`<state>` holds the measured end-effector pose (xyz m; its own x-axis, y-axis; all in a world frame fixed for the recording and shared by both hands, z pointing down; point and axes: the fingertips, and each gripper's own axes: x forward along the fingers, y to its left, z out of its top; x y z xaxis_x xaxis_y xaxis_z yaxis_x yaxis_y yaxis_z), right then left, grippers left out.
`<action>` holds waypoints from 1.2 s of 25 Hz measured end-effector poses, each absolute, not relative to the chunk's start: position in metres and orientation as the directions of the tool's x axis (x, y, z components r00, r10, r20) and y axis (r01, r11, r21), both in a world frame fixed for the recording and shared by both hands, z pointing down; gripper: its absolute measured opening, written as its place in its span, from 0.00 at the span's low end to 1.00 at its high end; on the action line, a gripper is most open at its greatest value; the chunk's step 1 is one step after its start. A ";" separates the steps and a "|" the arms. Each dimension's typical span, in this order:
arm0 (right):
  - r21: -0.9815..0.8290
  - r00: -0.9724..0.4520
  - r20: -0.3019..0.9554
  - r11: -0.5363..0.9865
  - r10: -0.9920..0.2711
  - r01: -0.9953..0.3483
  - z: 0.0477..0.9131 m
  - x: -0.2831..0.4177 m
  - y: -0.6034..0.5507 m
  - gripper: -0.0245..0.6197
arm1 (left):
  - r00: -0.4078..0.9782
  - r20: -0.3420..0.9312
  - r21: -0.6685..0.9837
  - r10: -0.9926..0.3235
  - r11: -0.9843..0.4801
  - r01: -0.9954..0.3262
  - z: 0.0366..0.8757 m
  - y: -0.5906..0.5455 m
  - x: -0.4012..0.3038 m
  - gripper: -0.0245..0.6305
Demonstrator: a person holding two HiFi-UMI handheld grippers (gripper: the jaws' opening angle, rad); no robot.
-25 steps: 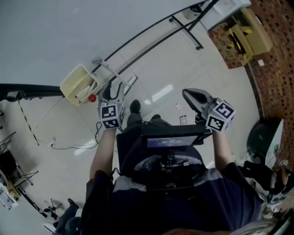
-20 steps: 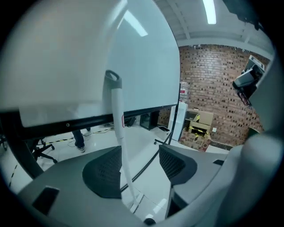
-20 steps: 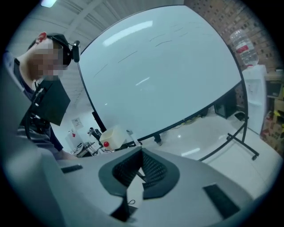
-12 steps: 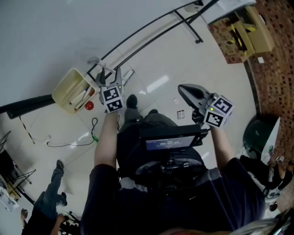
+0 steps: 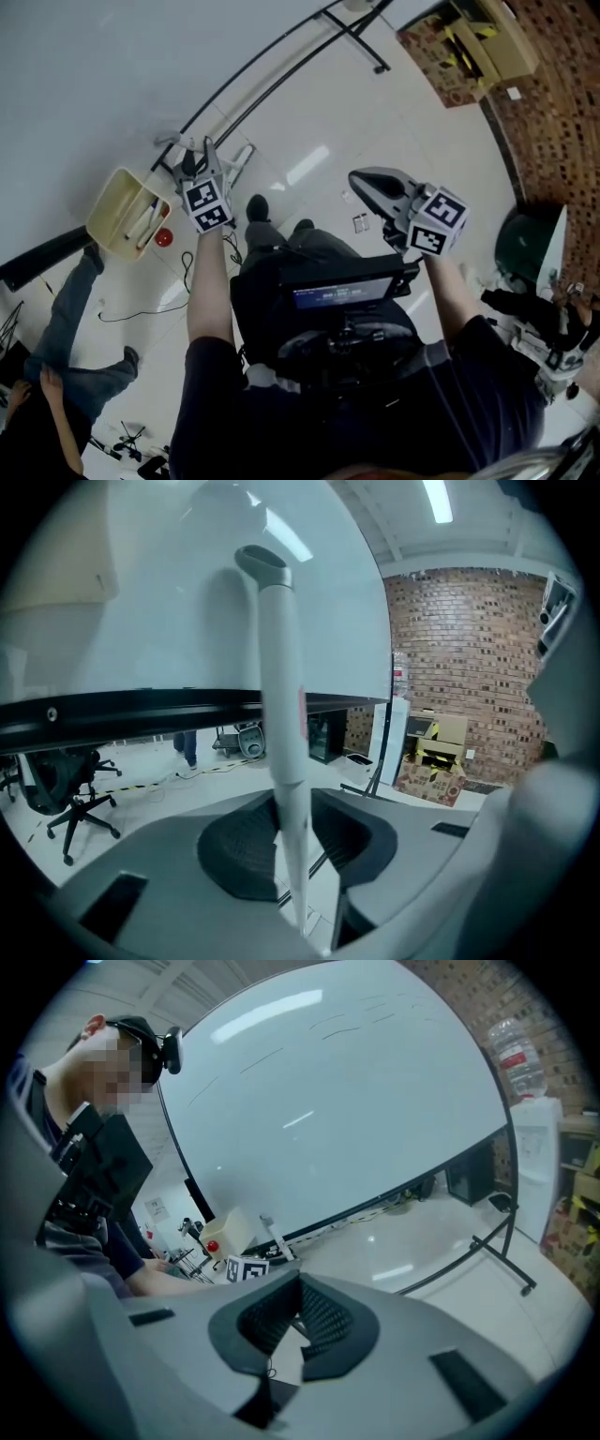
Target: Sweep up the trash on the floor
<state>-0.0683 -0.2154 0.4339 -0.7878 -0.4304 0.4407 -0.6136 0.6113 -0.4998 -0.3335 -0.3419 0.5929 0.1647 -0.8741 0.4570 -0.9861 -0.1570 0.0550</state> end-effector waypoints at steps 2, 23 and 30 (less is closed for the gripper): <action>-0.501 -0.773 0.448 0.590 -0.449 -0.633 0.434 -0.062 -0.214 0.06 | 0.238 0.459 0.077 -0.856 -0.228 -0.971 0.590 -0.344 -0.317 0.16; -0.444 -0.750 0.302 0.609 -0.588 -0.657 0.350 -0.005 -0.201 0.06 | 0.696 0.502 0.156 -0.513 -0.738 -0.657 0.515 -0.316 -0.117 0.17; -0.320 -0.581 0.253 0.500 -0.773 -0.805 0.276 0.070 -0.230 0.08 | 0.829 0.460 0.140 -0.318 -0.896 -0.421 0.470 -0.297 -0.019 0.17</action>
<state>0.0701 -0.2301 0.2763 -0.5812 -0.7734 0.2529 -0.8046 0.4999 -0.3203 -0.0191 -0.2967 0.4695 0.8289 -0.3177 0.4605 -0.4213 -0.8960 0.1402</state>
